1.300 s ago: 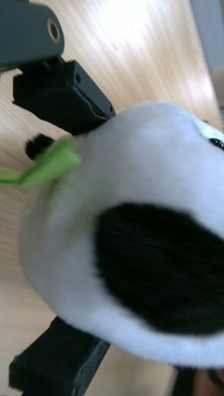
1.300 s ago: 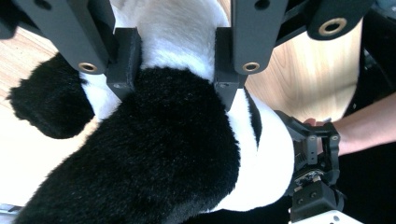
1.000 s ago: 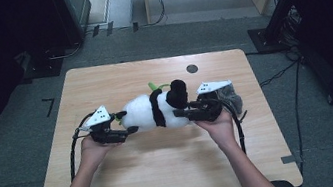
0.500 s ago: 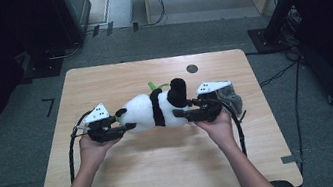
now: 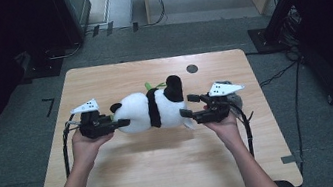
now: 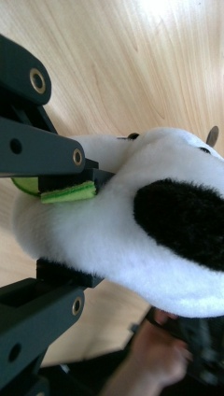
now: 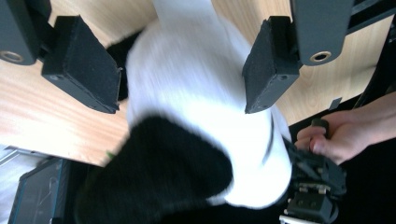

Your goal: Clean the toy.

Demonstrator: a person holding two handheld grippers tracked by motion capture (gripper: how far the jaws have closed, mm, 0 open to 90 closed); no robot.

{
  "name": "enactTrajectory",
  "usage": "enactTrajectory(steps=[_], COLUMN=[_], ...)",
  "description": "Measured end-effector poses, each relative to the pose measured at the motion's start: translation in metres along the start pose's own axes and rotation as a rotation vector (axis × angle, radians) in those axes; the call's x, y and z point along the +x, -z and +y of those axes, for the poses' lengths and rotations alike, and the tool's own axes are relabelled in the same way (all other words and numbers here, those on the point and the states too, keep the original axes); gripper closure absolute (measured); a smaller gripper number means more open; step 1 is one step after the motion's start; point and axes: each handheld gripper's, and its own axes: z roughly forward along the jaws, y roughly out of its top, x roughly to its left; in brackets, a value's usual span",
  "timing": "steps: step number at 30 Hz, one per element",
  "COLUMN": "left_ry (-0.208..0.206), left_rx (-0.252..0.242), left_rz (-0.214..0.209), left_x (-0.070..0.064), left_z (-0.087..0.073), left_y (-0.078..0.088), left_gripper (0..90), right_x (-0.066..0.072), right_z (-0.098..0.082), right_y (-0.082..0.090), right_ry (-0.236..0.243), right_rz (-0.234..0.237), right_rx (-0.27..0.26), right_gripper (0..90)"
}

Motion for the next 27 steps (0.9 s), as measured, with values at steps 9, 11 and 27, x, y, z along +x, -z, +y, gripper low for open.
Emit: enactTrajectory(steps=[9, 11, 27], left_ry=[0.018, 0.009, -0.017], left_rx=[-0.008, 0.004, -0.001], left_rz=[-0.015, -0.034, 0.024], left_x=[0.000, -0.002, -0.011], left_z=[0.003, 0.003, -0.001], left_y=[0.002, -0.001, -0.009], left_gripper=[66.9, 66.9, 60.1], right_x=[0.005, 0.008, 0.030], right_z=[-0.010, -0.011, -0.014], right_y=[-0.011, -0.017, -0.044], right_ry=[0.059, 0.075, 0.169], right_rz=[0.007, -0.006, -0.189], right_rx=[0.074, 0.086, 0.165], right_gripper=[21.5, 15.5, 32.9])
